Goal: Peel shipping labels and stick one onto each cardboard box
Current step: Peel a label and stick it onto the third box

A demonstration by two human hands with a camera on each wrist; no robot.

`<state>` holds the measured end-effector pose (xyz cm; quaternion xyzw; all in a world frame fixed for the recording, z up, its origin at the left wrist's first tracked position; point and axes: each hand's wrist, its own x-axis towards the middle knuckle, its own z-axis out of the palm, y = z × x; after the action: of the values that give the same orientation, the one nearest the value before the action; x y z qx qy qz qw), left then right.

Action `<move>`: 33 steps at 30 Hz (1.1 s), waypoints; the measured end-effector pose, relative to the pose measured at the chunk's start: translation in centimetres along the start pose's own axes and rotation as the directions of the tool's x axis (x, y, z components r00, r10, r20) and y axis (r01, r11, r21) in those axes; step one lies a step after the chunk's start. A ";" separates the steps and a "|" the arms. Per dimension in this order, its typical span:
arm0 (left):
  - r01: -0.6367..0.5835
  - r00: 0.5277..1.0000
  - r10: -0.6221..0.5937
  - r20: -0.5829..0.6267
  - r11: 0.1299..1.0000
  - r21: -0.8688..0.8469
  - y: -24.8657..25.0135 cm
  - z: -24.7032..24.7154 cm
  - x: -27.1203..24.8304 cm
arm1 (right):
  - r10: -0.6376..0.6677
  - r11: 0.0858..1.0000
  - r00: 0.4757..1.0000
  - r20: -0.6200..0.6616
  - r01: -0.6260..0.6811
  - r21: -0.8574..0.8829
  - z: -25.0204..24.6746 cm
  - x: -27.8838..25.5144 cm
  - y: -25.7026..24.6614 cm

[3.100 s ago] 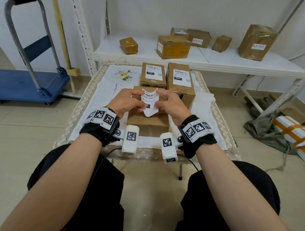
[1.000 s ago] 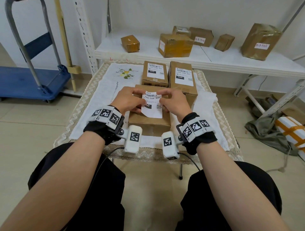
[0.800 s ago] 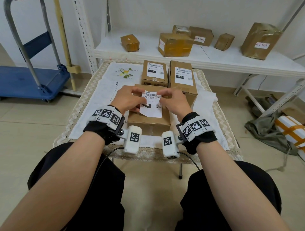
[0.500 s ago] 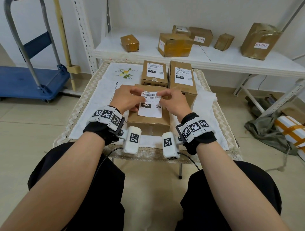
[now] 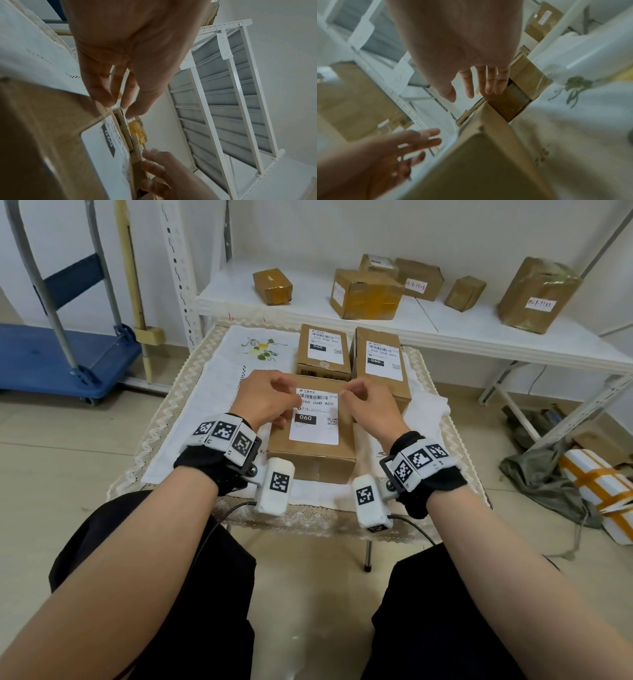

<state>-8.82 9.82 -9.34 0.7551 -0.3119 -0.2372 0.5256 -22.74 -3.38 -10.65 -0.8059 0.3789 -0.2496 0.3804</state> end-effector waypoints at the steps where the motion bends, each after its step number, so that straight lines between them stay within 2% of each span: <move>1: -0.007 1.000 0.008 -0.018 1.000 0.009 0.0 0.0 0.1 | -0.014 0.999 1.000 0.003 0.014 -0.040 -0.1 0.2 0.3; 4: -0.018 0.998 0.019 -0.055 0.999 0.030 0.0 -0.2 0.6 | -0.077 0.968 0.996 0.042 0.085 -0.234 -0.2 0.4 0.6; 8: -0.005 0.999 0.006 -0.054 1.000 0.020 0.2 -0.3 0.7 | -0.210 0.850 0.972 0.107 0.235 -0.470 -0.2 0.4 -0.3; 12: -0.042 0.998 0.045 -0.042 0.997 0.070 0.4 -0.3 0.7 | -0.304 0.741 0.933 0.193 0.359 -0.567 0.8 1.4 -1.2; 19: -0.035 0.999 0.032 0.033 0.995 0.095 0.3 -0.8 1.1 | -0.362 0.621 0.877 0.316 0.480 -0.620 3.3 3.4 -0.3; 29: -0.031 0.992 0.019 0.123 0.995 0.095 -0.3 -1.5 1.8 | -0.361 0.615 0.864 0.351 0.504 -0.606 4.0 5.4 0.5; 33: 0.015 0.985 -0.022 0.174 0.999 0.042 0.3 -1.6 1.8 | -0.365 0.602 0.863 0.349 0.505 -0.619 4.2 5.7 0.7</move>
<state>-6.60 9.49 -8.62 0.7448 -0.3546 -0.3008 0.4787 -16.84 -6.45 -13.02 -0.9752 0.1980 -0.0979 0.0122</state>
